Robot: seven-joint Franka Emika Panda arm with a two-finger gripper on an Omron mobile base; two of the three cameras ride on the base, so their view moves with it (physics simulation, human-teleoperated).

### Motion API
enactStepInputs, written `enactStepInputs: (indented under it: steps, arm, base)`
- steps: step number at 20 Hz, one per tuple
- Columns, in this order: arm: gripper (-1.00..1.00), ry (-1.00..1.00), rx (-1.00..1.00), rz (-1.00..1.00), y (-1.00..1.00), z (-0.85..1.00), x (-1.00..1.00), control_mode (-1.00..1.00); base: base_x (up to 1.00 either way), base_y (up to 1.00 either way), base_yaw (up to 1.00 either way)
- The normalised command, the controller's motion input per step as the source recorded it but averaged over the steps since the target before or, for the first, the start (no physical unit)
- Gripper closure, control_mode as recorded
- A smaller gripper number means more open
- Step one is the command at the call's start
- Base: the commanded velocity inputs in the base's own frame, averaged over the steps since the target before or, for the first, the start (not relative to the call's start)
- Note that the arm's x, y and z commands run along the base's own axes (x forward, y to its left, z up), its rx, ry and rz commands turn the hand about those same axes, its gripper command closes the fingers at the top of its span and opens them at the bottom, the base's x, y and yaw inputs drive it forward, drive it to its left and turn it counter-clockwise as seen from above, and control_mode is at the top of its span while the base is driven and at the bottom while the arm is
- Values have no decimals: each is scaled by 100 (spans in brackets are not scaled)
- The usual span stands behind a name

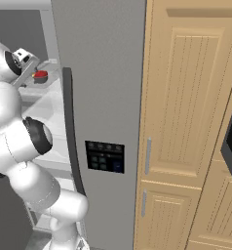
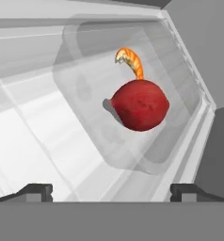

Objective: Place the tupperware containing the shrimp and onion meal in the microwave. Close the microwave door and press the start button to reheat the meal.

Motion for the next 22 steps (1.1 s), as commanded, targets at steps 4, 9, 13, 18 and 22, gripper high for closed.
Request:
enactStepInputs:
  steps: [4,9,13,18,22]
  arm:
    - [-100,0,0,-3,0,-14,33,-100]
    - [-100,0,0,-4,0,-7,36,-100]
    - [-100,0,0,-4,0,-7,42,-100]
    - [-100,0,-2,-5,0,-10,42,-100]
    - [-100,0,-3,-6,0,-11,41,-100]
  base:
    - [0,0,0]
    - [0,0,0]
    - [0,0,0]
    - [0,0,0]
    - [0,0,0]
